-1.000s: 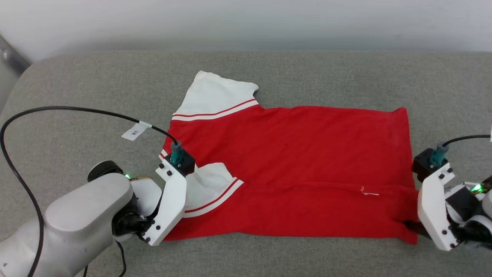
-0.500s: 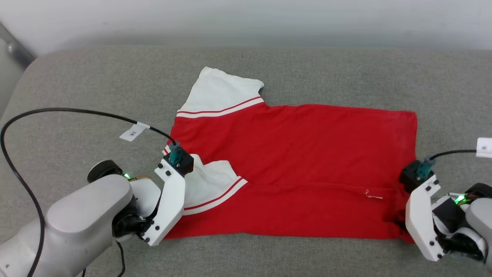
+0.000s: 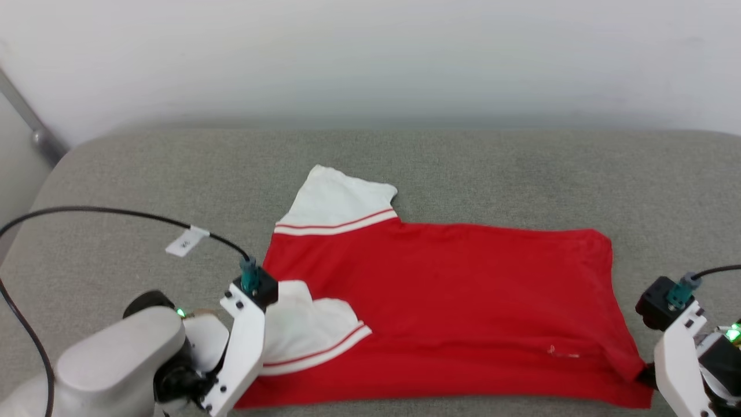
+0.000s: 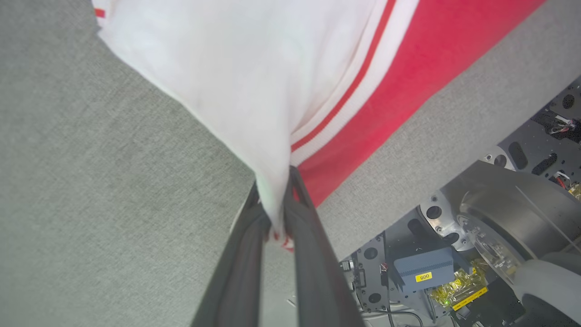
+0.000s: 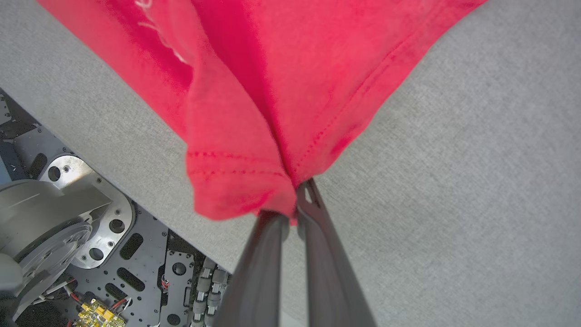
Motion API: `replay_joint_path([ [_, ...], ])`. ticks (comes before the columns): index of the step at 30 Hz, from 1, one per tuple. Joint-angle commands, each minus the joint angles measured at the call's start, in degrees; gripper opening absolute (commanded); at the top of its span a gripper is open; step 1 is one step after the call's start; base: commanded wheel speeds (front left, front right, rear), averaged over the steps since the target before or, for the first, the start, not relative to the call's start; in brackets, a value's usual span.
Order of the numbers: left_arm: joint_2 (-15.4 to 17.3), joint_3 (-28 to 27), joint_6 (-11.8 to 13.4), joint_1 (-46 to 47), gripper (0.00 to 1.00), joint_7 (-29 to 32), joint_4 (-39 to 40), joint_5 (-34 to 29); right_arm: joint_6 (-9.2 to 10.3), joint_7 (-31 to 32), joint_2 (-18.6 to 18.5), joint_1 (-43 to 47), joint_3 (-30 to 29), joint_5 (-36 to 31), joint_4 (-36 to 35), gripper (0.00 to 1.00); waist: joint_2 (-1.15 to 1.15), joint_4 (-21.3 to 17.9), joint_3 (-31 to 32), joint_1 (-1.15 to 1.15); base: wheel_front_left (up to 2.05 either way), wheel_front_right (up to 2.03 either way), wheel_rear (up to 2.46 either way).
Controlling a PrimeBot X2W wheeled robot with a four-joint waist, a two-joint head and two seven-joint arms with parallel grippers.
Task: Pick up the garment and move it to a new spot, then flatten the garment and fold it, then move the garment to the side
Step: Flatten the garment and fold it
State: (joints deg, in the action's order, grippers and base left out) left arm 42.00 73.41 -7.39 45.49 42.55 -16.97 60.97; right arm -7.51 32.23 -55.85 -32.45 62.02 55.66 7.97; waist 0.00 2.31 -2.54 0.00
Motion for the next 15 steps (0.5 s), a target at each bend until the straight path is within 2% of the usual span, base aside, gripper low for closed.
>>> replay_joint_path([
  [1,0.6,0.0,0.1,-1.6,0.00,0.7,1.0,0.1,0.04,0.2,-1.2,1.2,0.0,0.6,-1.0,0.00,0.00,-0.2,0.9,0.00,0.00,0.00,0.00],
  [6,2.5,0.0,0.1,-5.1,0.00,1.8,5.0,0.7,0.05,1.0,-3.9,4.3,-0.6,2.7,-3.2,0.00,0.00,-0.3,1.4,0.00,0.00,0.00,0.00],
  [13,1.7,-0.3,0.1,-7.4,0.00,-0.3,3.3,-0.5,0.05,1.5,-0.9,7.1,-1.4,2.3,0.7,0.00,0.00,-0.1,0.3,0.00,0.00,0.00,0.00],
  [14,1.4,-0.5,0.3,-7.3,1.00,-1.1,2.5,-0.9,0.05,1.0,-0.2,7.4,-1.7,1.8,1.7,0.30,0.00,0.0,0.3,0.00,0.00,0.00,0.00],
  [15,1.0,-0.6,0.3,-7.2,1.00,-2.0,1.9,-1.2,0.04,0.5,0.4,7.7,-1.8,1.1,2.5,1.00,0.00,0.1,0.2,0.00,0.00,0.00,0.00],
])
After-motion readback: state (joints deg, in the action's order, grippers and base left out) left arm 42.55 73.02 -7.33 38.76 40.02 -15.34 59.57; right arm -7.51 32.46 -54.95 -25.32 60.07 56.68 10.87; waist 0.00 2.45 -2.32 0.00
